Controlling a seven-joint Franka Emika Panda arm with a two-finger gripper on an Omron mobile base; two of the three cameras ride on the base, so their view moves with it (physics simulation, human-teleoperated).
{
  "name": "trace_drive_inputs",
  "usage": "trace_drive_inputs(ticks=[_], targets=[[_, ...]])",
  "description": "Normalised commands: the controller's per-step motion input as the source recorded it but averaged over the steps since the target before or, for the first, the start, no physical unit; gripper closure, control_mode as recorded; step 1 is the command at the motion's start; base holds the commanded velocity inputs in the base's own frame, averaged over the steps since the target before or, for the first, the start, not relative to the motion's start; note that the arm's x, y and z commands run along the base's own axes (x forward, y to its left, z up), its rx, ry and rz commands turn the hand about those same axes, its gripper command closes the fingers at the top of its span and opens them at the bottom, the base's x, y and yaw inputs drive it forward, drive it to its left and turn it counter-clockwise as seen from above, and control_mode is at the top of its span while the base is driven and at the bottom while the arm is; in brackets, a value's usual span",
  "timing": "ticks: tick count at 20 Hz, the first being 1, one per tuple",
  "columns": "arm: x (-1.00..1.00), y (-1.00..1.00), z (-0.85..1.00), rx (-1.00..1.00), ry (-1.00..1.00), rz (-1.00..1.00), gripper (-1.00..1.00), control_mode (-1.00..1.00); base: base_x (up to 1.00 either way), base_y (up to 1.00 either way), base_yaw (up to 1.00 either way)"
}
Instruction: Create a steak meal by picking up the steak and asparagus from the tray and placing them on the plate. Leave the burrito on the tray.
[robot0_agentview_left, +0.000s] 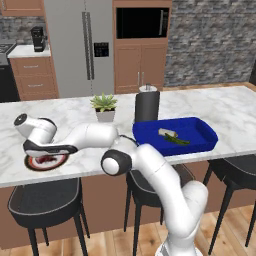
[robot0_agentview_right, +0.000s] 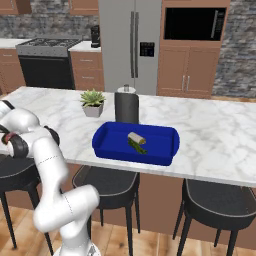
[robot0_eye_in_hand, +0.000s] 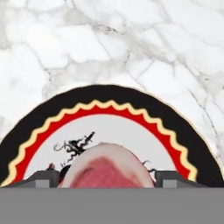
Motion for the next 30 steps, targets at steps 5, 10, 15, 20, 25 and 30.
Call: trace_drive_inputs(ticks=[5, 10, 15, 20, 25, 30], targets=[[0.0, 0.0, 0.0, 0.0, -0.11, 0.0, -1.0, -1.0, 0.0, 0.0, 0.0], [-0.12, -0.18, 0.0, 0.0, -0.1, 0.0, -1.0, -1.0, 0.0, 0.0, 0.0], [-0.43, -0.16, 0.34, 0.0, -0.22, 0.0, -1.0, -1.0, 0.0, 0.0, 0.0], [-0.89, -0.53, 0.16, 0.0, -0.23, 0.0, -1.0, -1.0, 0.0, 0.0, 0.0], [-0.78, -1.0, -0.01, 0.1, -0.27, 0.0, -1.0, -1.0, 0.0, 0.0, 0.0], [-0.79, -1.0, -0.03, 0.23, -0.3, 0.0, -1.0, -1.0, 0.0, 0.0, 0.0]])
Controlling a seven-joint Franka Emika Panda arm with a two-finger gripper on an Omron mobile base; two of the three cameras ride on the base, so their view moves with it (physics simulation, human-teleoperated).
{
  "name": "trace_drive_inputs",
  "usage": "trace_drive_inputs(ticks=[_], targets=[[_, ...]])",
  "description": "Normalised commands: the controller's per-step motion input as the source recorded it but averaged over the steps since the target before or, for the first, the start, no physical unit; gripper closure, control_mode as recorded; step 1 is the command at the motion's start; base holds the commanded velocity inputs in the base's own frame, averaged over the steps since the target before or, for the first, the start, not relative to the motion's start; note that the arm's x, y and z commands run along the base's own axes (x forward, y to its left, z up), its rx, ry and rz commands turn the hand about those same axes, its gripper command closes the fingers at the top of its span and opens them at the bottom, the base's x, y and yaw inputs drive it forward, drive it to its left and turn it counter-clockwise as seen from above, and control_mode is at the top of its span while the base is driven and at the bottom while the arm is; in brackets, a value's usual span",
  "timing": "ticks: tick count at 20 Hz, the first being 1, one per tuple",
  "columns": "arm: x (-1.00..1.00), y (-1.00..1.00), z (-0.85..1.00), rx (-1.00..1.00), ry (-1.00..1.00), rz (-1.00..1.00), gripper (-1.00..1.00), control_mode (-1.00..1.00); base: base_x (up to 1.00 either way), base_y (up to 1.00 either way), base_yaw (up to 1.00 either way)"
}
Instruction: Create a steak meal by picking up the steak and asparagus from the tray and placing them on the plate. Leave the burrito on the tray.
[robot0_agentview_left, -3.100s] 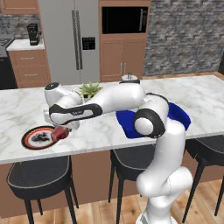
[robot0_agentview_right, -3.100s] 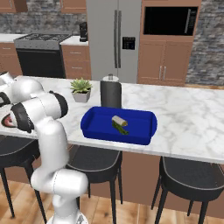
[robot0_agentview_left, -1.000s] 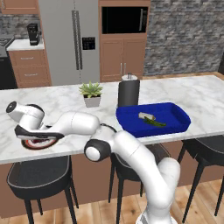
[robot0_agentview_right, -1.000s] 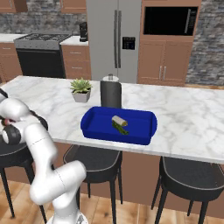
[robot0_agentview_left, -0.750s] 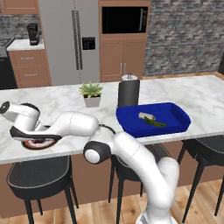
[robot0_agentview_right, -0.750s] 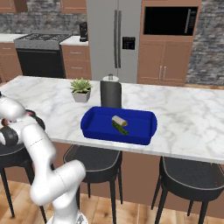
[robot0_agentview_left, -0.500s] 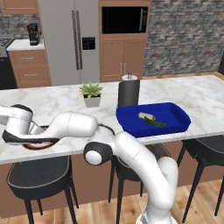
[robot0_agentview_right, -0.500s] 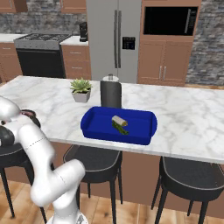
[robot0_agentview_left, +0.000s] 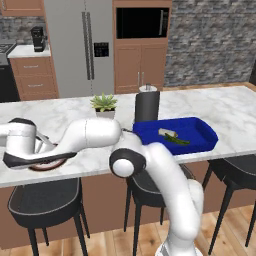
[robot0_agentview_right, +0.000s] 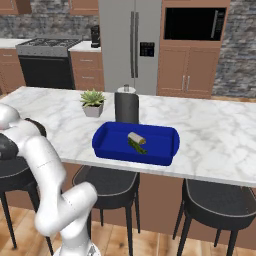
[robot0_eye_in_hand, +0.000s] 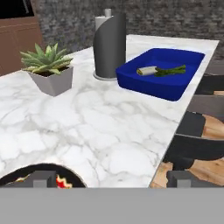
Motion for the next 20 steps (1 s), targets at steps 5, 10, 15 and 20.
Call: trace_drive_inputs(ticks=[5, 10, 15, 20], targets=[[-0.42, -1.0, 0.11, 0.31, -0.33, 0.01, -1.0, -1.0, 0.0, 0.0, 0.0], [-0.31, -1.0, 0.15, 0.36, -0.13, 0.0, -1.0, -1.0, 0.0, 0.0, 0.0], [-0.17, -1.0, 0.01, 0.44, -0.03, -0.06, -1.0, -1.0, 0.0, 0.0, 0.0], [0.14, -1.0, 0.03, 0.41, 0.0, -0.39, -1.0, -1.0, 0.0, 0.0, 0.0]])
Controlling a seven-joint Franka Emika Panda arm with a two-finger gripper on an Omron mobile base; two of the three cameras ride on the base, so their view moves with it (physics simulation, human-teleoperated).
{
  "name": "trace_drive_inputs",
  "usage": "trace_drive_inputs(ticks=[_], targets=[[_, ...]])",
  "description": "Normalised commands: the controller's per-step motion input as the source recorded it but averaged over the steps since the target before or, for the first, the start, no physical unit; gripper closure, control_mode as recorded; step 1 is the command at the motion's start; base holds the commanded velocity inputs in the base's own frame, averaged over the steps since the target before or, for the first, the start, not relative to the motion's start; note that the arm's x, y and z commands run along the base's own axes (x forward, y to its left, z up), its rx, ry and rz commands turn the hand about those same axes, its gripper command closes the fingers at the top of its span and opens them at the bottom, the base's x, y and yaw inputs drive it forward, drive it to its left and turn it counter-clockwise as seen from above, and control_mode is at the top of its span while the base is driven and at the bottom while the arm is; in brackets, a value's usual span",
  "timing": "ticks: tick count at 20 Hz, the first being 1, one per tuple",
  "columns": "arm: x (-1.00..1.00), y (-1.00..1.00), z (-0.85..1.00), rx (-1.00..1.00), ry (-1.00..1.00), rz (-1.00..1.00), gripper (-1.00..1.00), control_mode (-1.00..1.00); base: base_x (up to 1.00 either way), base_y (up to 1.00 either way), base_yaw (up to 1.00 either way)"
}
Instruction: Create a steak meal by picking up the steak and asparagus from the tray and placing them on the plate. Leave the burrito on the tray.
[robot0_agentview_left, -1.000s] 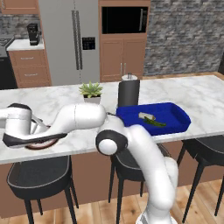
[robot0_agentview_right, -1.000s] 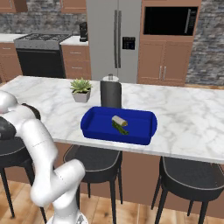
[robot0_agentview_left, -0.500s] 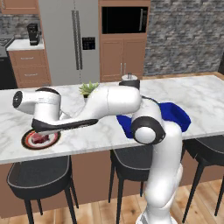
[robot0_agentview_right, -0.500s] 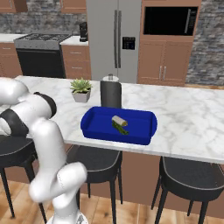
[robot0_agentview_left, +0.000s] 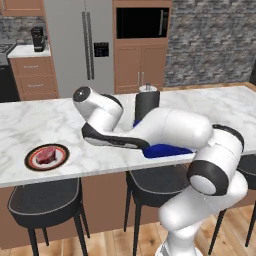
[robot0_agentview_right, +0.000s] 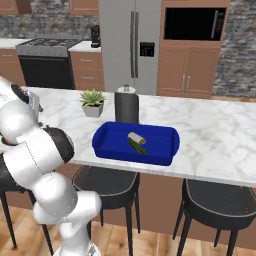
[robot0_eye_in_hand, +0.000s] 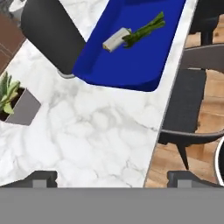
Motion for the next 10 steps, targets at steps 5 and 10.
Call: trace_drive_inputs(ticks=[5, 10], targets=[[0.19, -1.0, 0.0, 0.4, -0.02, -0.48, -1.0, -1.0, 0.0, 0.0, 0.0], [0.21, -1.0, 0.0, 0.31, -0.02, -0.52, -1.0, -1.0, 0.0, 0.0, 0.0]])
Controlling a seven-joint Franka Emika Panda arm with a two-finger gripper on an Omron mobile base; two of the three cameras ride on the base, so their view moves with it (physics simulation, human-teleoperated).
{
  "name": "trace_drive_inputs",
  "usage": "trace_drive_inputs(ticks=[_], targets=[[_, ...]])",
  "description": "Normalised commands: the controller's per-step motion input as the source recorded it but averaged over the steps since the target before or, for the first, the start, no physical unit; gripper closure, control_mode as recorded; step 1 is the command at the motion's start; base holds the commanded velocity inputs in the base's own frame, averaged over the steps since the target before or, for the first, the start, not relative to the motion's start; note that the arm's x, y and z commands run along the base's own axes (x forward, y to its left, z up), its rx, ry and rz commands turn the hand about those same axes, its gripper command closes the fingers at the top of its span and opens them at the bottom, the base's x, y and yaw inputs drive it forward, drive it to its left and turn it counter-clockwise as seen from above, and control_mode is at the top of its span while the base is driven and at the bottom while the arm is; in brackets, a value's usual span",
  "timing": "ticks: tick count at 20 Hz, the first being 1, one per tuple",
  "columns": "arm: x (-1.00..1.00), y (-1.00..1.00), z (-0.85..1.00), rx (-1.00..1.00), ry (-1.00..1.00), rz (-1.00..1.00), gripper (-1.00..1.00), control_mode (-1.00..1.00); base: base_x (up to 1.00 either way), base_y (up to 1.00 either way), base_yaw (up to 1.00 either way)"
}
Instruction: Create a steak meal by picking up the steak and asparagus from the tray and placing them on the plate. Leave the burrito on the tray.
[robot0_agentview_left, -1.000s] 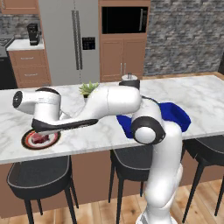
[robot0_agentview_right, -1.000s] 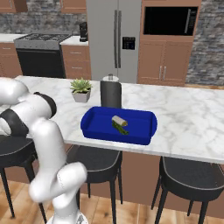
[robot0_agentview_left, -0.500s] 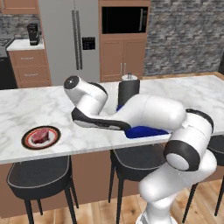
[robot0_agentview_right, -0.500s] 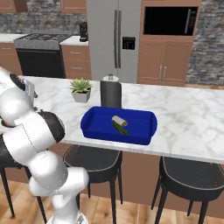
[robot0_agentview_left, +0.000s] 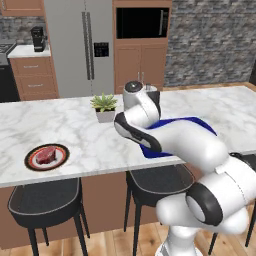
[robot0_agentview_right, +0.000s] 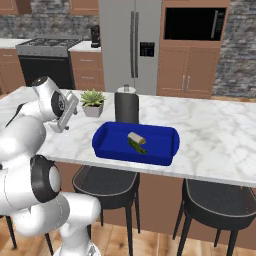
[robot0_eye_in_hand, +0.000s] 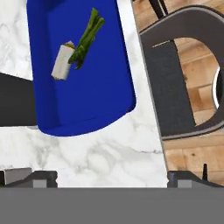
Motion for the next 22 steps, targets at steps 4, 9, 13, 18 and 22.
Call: trace_drive_inputs(ticks=[4, 9, 13, 18, 22], targets=[[0.21, -1.0, 0.01, 0.22, 0.1, -0.47, -1.0, -1.0, 0.0, 0.0, 0.0], [0.18, -1.0, 0.0, 0.19, 0.12, -0.45, -1.0, -1.0, 0.0, 0.0, 0.0], [0.08, -0.76, -0.01, 0.17, 0.03, -0.36, -1.0, -1.0, 0.0, 0.0, 0.0], [0.06, -0.32, -0.22, 0.06, 0.0, -0.25, -1.0, -1.0, 0.0, 0.0, 0.0], [0.14, -0.34, -0.38, 0.0, 0.0, -0.29, -1.0, -1.0, 0.0, 0.0, 0.0]])
